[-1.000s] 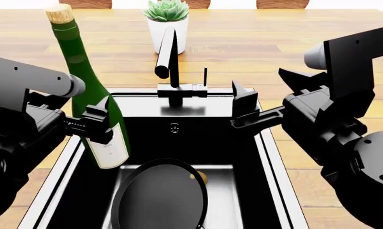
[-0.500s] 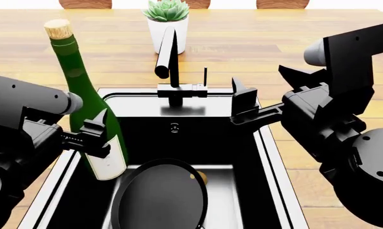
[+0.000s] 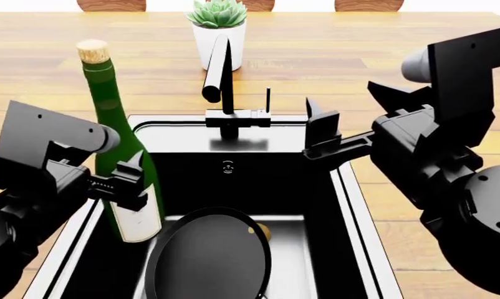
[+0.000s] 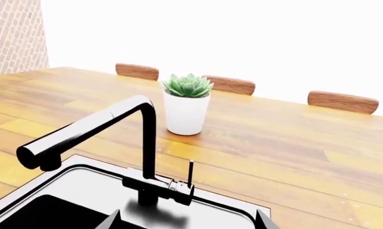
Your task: Pick the pan and bottle and place them in the sink. Then turn on the water.
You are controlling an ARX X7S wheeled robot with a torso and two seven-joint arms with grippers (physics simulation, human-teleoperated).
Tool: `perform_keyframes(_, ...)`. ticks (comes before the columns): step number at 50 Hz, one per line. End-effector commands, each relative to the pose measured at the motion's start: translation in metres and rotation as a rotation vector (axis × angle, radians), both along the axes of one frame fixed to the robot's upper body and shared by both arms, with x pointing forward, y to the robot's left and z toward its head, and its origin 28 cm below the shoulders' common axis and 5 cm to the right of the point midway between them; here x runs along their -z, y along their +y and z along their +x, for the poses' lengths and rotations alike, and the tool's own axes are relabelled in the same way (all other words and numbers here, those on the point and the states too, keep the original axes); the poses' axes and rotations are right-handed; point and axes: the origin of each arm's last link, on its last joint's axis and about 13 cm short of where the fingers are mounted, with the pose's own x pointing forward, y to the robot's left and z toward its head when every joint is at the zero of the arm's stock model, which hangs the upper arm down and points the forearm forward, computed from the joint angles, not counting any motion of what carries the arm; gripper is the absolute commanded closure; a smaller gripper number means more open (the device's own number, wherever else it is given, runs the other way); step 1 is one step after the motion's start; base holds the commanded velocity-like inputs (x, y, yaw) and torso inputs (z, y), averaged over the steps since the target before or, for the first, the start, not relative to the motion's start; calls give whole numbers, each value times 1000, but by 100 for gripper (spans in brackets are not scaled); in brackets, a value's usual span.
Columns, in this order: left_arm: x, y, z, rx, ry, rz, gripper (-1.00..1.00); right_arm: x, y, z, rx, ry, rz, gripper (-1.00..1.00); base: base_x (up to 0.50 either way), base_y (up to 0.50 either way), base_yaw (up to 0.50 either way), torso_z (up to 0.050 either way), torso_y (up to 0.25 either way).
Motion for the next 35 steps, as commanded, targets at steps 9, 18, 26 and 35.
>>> perform_keyframes(9,-21,-2,3,18,14,90,100,-1,-1,1,2,-7,4,-100,0,0,0,0,0)
perform_keyframes(18,-26,-7,2,44,47,128,100,1,-2,1,1,-9,10,-100,0,0,0,0,1)
perform_keyframes(26,-30,-10,0,55,104,142,100,1,-2,1,5,-15,14,-100,0,0,0,0,0)
perform_keyframes(35,-34,-14,2,69,170,135,100,3,-4,1,6,-20,20,-100,0,0,0,1,1)
